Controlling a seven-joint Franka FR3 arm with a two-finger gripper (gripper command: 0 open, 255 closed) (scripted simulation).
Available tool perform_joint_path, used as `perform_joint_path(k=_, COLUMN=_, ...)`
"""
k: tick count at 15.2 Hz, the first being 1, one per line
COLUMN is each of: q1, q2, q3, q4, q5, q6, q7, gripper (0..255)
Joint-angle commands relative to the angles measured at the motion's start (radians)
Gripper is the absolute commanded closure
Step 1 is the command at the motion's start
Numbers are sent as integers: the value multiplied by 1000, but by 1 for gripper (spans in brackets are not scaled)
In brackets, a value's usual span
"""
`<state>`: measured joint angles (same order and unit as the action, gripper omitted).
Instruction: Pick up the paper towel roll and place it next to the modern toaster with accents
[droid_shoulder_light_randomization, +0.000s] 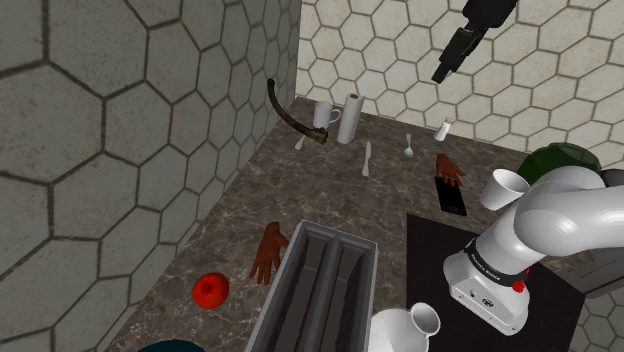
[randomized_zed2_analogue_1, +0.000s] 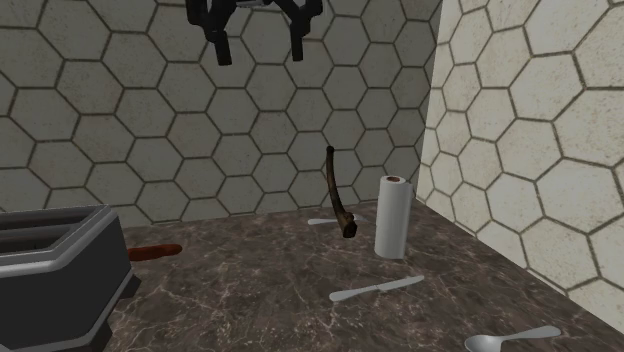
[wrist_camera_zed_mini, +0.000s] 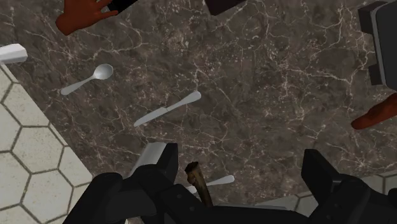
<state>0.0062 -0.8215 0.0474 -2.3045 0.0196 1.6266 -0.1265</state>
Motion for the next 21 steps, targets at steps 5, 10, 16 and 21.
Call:
perform_joint_path(k=5, q1=-12, q2=118, q3=-26, q4=2, q5=-20, q6=106, q7=-35, gripper=0)
perform_joint_path(k=10, q1=-25, q2=281, q3=-56, q4=36, q5=-39, q6=226, q7=-75, gripper=0)
perform_joint_path(k=16, q1=-37, q2=495, q3=-89, q4=119, q5=-51, q6=343, q7=-121, gripper=0)
perform_joint_path(k=21, q1=-46, q2=681, q3=-112, q4=224, q5=-50, q6=414, q7=-159, gripper=0)
